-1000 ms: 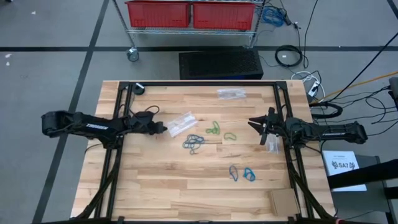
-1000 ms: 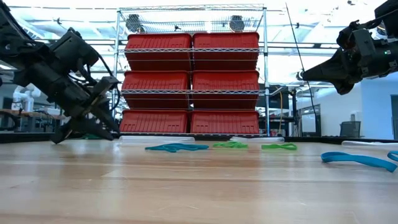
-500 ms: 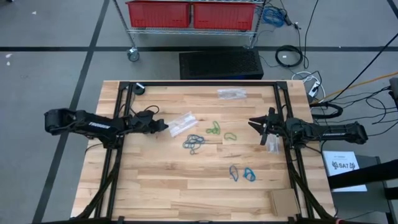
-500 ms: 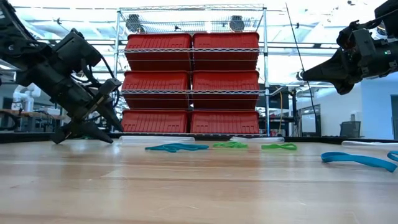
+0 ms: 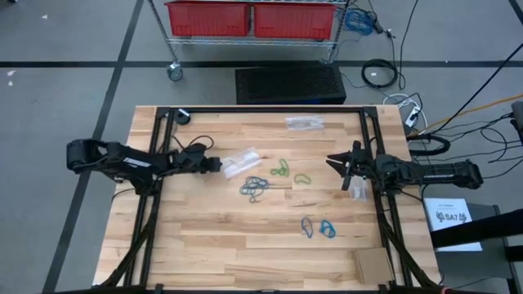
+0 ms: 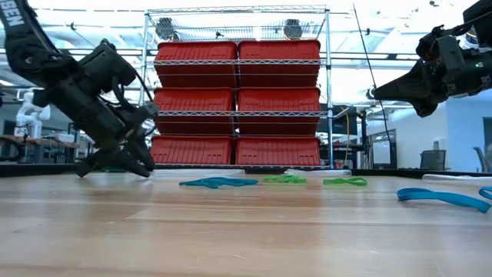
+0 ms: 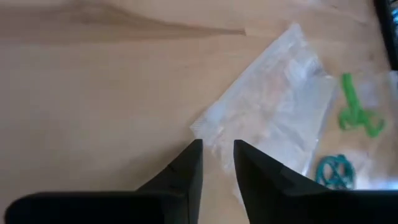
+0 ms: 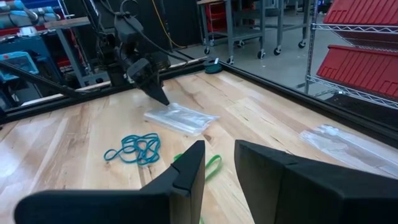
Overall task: Sort rubber bands
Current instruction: Open the bottom left transparent zip bag
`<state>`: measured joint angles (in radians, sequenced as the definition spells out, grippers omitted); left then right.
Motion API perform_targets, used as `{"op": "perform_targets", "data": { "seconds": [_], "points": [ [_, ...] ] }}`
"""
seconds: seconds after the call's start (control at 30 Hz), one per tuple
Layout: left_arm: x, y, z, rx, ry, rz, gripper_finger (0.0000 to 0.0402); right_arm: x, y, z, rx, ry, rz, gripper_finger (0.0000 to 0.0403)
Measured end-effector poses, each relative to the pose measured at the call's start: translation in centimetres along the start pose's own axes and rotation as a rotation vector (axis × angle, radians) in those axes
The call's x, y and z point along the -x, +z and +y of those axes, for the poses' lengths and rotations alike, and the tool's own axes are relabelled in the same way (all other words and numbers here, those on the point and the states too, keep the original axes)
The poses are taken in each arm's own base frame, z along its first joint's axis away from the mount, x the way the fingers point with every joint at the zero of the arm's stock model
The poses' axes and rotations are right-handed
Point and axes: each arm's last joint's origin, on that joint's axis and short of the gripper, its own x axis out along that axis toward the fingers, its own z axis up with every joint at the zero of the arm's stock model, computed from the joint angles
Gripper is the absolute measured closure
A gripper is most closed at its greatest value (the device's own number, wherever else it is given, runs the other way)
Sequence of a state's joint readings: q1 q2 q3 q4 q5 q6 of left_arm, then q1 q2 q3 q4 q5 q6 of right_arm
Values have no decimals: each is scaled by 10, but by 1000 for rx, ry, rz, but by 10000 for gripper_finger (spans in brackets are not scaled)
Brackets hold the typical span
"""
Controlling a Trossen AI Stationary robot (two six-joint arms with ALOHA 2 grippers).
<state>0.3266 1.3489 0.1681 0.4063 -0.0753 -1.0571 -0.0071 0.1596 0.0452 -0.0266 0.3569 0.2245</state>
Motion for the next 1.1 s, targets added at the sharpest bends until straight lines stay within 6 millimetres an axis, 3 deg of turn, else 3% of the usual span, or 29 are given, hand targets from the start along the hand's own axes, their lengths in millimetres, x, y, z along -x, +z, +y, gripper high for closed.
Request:
{"op": "perform_targets", "data": {
  "seconds": [0.17, 0.33, 0.9, 1.1],
  "points": [
    [-13, 4, -8, -111, -17, -35, 337, 0, 0, 0, -2, 0, 0, 321],
    [-18, 12, -20, -216, -31, -61, 393, 0, 0, 0, -2, 0, 0, 321],
    [-19, 43, -26, -270, -130, -123, 400, 0, 0, 0, -2, 1, -2, 348],
    [-20, 41, -19, -229, -107, -53, 352, 0, 1, 0, -4, 2, -6, 348]
  ]
}}
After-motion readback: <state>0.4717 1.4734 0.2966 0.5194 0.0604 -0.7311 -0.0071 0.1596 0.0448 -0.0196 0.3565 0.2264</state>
